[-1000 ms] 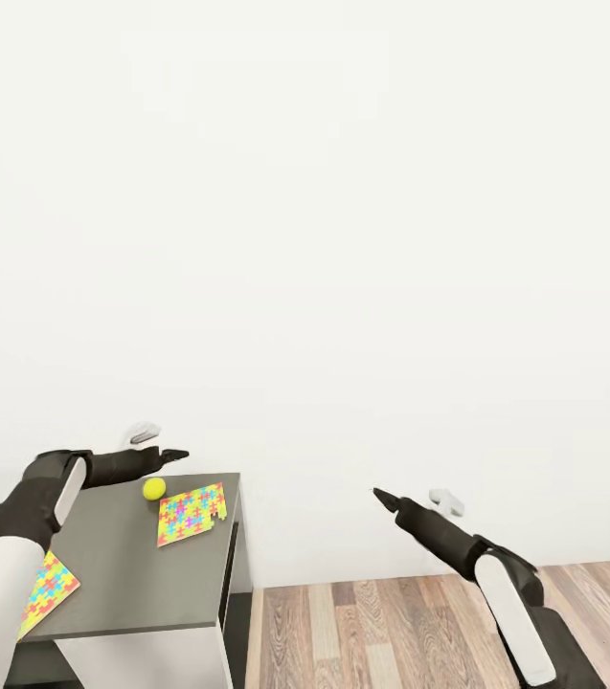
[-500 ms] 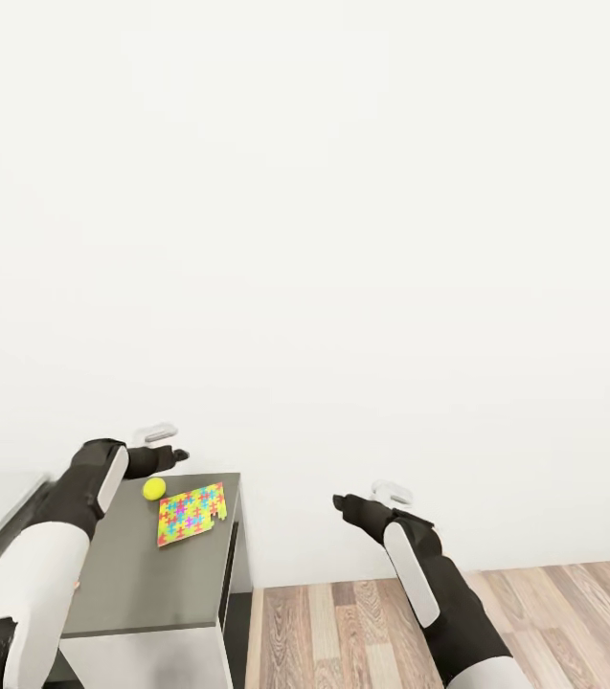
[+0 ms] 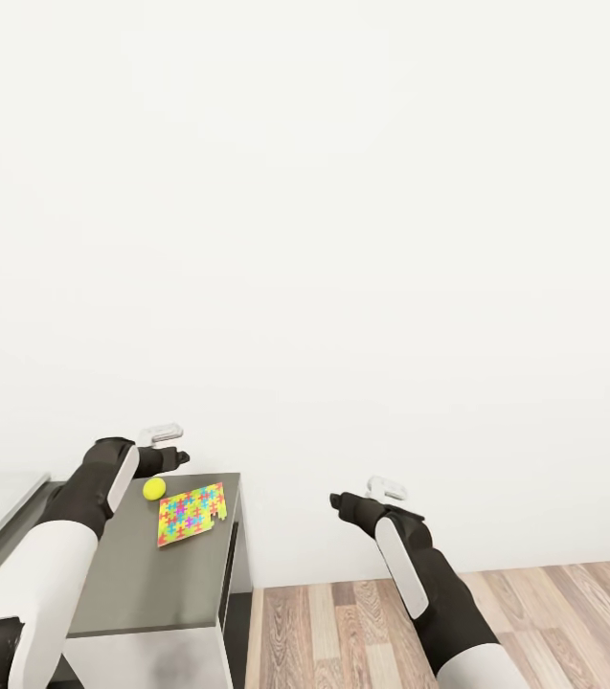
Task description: Put all the toys in the child's room - the three board games (two on the bed and one on the table), the two jigsaw puzzles on the table, and the tennis ball on the table - inside the toy box on the table in the child's room.
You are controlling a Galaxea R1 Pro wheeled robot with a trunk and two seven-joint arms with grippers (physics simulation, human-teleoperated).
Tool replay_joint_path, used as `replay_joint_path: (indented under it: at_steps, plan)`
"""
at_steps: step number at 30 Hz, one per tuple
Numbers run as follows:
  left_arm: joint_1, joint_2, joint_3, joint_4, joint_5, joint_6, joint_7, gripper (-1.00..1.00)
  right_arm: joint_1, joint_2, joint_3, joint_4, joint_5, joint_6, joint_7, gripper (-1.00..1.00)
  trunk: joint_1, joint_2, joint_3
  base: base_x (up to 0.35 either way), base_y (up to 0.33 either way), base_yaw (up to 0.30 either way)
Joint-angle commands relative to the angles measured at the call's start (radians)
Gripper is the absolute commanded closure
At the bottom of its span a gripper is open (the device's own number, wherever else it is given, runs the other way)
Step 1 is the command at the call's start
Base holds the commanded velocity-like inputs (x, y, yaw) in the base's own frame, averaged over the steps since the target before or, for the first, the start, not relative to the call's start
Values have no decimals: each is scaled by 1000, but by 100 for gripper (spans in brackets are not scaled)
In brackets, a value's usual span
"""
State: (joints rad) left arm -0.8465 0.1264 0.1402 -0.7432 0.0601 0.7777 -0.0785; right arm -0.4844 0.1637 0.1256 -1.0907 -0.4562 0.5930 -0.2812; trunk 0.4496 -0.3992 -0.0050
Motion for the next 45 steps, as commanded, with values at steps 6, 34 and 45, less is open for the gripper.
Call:
replay_joint_path:
  at_steps: [6,34,45]
  plan:
    - [0,-1,-1,-1,6,5,0,-100,0,2,3,-1,-10,-1,-5,-100,0,-1,-1,31,35,0]
    - [1,-1,-73,1,6,-43,1,-100,0,-6,-2,1,-11,-1,0,-100,0,-1,-1,43,67,0]
    - [1,-1,-73,2,6,-40,0,-100,0,-6,-4,-3,-11,2,-1,-100,0,-1,-9,0,0,0]
